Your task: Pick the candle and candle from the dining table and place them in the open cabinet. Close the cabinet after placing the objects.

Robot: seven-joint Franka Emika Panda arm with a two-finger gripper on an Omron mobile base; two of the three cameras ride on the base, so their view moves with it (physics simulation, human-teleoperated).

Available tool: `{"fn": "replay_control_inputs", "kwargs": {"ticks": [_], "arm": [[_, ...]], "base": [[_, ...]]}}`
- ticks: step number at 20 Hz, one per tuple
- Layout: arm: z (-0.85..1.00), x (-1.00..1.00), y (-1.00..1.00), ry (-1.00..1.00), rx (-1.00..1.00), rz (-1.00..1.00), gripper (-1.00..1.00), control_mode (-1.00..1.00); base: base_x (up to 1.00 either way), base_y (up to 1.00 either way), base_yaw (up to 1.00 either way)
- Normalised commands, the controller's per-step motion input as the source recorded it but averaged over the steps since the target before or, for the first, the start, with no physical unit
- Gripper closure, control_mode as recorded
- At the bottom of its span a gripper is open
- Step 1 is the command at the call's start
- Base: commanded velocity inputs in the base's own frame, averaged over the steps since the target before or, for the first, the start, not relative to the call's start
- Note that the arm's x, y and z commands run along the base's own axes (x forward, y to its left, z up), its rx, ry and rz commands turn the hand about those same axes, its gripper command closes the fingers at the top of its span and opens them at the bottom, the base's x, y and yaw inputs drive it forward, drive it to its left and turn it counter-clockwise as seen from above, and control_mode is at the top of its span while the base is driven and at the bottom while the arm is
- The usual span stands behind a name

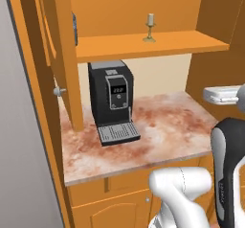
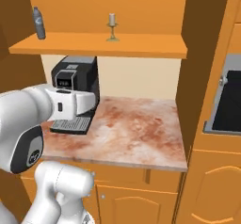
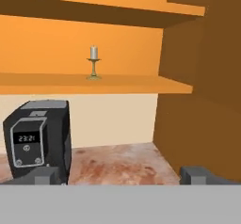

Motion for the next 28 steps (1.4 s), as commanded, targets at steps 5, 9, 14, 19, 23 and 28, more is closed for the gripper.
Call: {"fn": "replay_control_inputs", "kwargs": {"ticks": [5, 9, 14, 19, 23, 28], "arm": [[0.0, 0.0, 0.0, 0.0, 0.0, 0.0, -1.0, 1.0], [0.0, 0.0, 0.0, 0.0, 0.0, 0.0, -1.0, 1.0], [0.0, 0.0, 0.0, 0.0, 0.0, 0.0, -1.0, 1.0], [0.0, 0.0, 0.0, 0.0, 0.0, 0.0, -1.0, 1.0], [0.0, 0.0, 0.0, 0.0, 0.0, 0.0, -1.0, 1.0], [0.0, 0.0, 0.0, 0.0, 0.0, 0.0, -1.0, 1.0]], "base": [[-0.98, 0.0, -0.29], [-0.73, 0.12, -0.36], [-0.74, 0.45, -0.42], [-0.63, 0.72, -0.38], [-0.37, 0.92, -0.33], [-0.43, 0.87, -0.35]]}}
